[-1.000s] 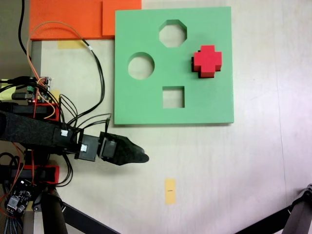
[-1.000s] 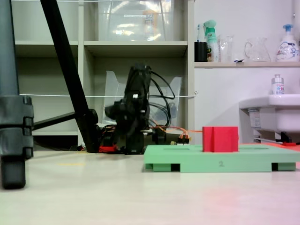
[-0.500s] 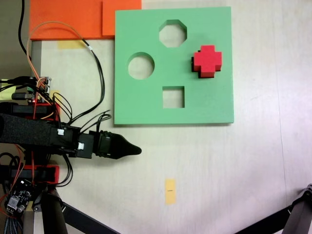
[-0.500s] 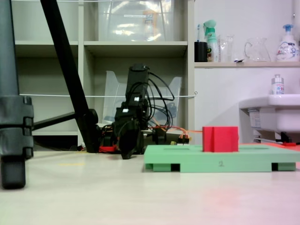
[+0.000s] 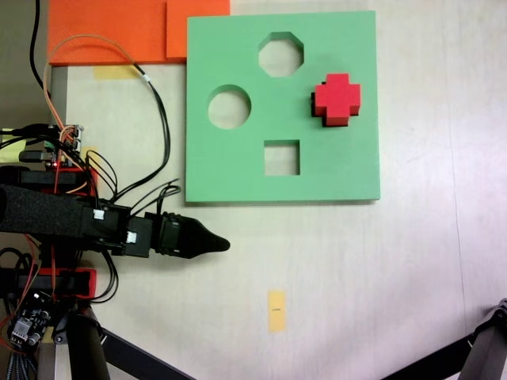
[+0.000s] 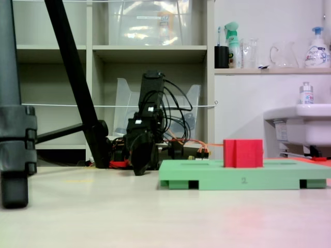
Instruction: Put the cross columnar block into the corresponding hole
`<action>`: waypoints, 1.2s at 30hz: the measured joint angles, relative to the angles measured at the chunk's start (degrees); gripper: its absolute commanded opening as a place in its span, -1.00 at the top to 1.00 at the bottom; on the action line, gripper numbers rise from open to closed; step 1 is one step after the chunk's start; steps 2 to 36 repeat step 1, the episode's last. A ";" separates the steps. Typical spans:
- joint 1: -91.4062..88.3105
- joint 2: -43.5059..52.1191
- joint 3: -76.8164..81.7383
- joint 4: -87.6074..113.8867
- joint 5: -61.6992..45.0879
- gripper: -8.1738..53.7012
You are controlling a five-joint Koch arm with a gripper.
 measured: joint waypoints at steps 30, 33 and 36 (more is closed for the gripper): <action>0.00 0.00 0.00 0.09 0.00 -0.36; 0.00 0.00 0.00 0.09 0.00 -0.36; 0.00 0.00 0.00 0.09 0.00 -0.36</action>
